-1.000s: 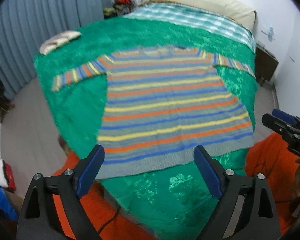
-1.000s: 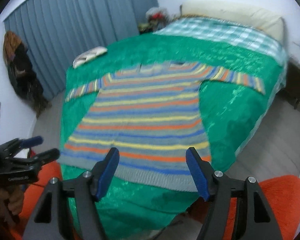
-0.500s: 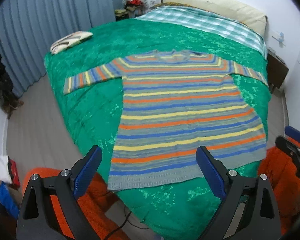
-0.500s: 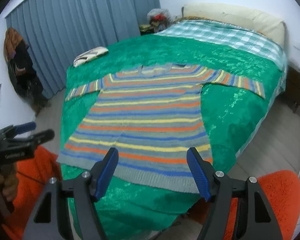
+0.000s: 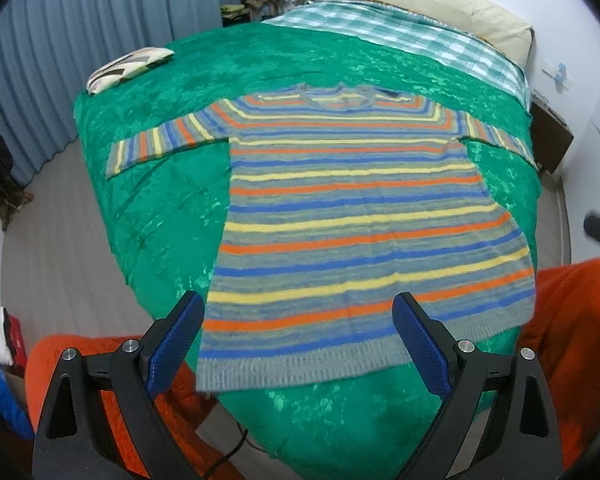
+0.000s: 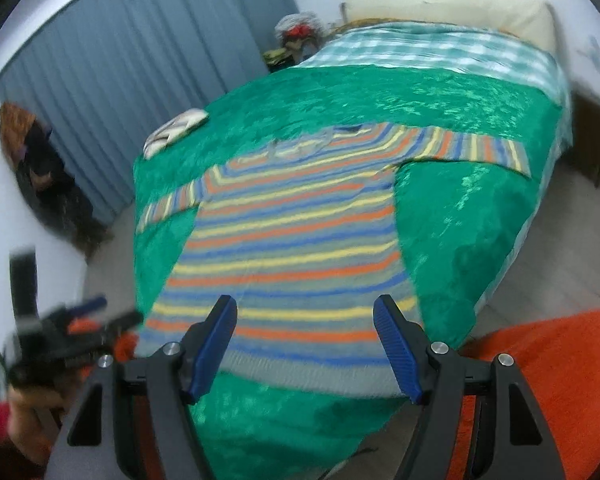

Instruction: Fold small clothes

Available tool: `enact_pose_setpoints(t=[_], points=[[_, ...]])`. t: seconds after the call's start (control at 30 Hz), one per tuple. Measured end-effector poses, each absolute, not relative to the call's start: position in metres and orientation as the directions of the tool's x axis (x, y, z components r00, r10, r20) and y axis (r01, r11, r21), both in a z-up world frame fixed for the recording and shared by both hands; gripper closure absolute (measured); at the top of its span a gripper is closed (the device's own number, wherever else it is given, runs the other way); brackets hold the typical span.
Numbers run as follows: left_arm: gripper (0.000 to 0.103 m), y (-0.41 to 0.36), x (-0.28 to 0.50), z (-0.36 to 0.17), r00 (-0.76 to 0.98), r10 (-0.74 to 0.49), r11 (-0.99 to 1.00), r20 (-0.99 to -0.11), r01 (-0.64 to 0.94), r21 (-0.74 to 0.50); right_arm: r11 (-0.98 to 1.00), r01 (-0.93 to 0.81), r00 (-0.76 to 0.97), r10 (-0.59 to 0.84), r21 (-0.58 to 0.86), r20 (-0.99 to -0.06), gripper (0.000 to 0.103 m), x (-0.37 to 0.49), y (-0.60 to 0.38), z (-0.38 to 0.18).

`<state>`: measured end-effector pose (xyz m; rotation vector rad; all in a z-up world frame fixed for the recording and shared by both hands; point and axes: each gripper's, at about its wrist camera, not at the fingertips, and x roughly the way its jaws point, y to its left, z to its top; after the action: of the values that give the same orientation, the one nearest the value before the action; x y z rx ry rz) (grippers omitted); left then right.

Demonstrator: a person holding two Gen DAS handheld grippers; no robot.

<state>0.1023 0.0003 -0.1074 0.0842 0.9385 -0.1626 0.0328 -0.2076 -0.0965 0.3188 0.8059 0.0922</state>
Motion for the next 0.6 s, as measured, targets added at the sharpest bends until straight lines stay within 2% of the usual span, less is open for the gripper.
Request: enact_pose_setpoints(t=[0.13,0.3,0.5,0.6], points=[[0.007,-0.002,0.126,-0.102,0.626,-0.085,0.986,-0.775,0.167,0.027,0.922,0.071,0.714,0.219,0.38,-0.665,0.033,0.079,-0.274,-0.088],[0.007,0.0,0.151,-0.116,0.676,-0.101,0.991,-0.73,0.134,-0.014,0.897,0.146,0.747,0.177,0.418,-0.641,0.033,0.149,-0.393,-0.089],[0.007,0.013,0.152,-0.147,0.648,-0.098,0.995,-0.755,0.073,-0.066,0.755,0.374,0.69,0.161,0.538,-0.706,0.033,0.22,-0.536,-0.15],[0.007,0.017,0.159,-0.156,0.618,-0.067,0.998,-0.783,0.04,-0.054,0.681,0.429,0.693,0.173,0.593,-0.7,0.033,0.236,-0.565,-0.174]])
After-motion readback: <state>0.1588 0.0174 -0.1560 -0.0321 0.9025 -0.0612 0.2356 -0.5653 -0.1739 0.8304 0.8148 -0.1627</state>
